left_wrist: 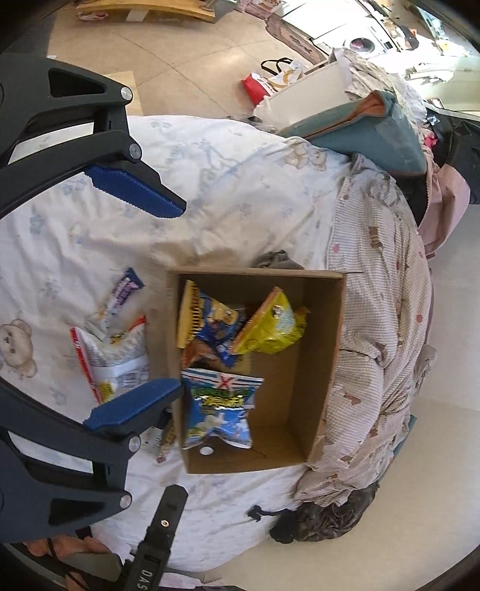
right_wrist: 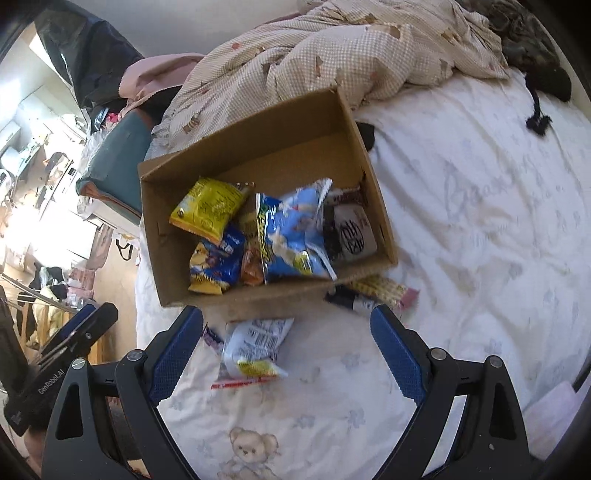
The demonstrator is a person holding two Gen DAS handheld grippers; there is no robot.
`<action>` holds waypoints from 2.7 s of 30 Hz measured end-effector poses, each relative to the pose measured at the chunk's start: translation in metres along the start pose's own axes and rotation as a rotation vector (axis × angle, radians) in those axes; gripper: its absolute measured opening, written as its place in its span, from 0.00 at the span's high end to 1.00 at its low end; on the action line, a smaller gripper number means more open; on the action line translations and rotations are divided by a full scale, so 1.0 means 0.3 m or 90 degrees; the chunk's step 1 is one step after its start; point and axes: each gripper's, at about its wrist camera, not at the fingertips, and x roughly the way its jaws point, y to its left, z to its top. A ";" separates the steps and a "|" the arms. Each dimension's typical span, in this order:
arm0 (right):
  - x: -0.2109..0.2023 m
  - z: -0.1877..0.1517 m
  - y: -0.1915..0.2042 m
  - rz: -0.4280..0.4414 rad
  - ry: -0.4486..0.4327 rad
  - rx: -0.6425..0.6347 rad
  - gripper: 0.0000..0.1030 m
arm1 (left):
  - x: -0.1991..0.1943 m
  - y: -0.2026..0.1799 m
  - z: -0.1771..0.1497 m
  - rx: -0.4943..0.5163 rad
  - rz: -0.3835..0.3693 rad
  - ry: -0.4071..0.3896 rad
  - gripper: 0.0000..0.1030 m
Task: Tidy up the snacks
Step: 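Move both open tools back over the remaining snacks, then grasp the white-and-red bag with the left tool while the right tool grasps the purple-and-white bar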
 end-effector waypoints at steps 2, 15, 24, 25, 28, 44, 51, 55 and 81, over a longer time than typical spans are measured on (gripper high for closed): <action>-0.005 -0.019 -0.005 -0.001 0.004 0.004 0.08 | 0.003 -0.003 -0.016 0.001 -0.001 0.010 0.16; 0.061 -0.121 -0.113 0.003 0.065 0.101 0.08 | 0.102 -0.003 -0.098 -0.017 -0.014 0.102 0.16; 0.107 -0.109 -0.189 -0.002 0.084 0.156 0.08 | 0.340 -0.152 -0.171 -0.002 -0.065 0.238 0.16; 0.100 -0.105 -0.192 0.003 0.079 0.160 0.08 | 0.362 -0.171 -0.168 -0.002 -0.059 0.248 0.16; 0.068 -0.096 -0.225 -0.009 0.058 0.171 0.08 | 0.419 -0.225 -0.164 0.001 -0.049 0.273 0.16; 0.020 -0.097 -0.388 0.036 0.041 0.308 0.08 | 0.359 -0.265 -0.202 0.067 -0.043 0.259 0.62; 0.072 -0.110 -0.284 0.052 0.083 0.247 0.08 | 0.140 -0.059 -0.110 0.041 -0.006 0.202 0.62; 0.158 -0.111 -0.139 0.061 0.135 0.155 0.08 | 0.109 0.093 -0.110 0.006 0.049 0.186 0.62; 0.660 -0.230 0.422 -0.054 0.282 -0.241 0.31 | 0.169 0.242 -0.152 -0.083 0.144 0.213 0.61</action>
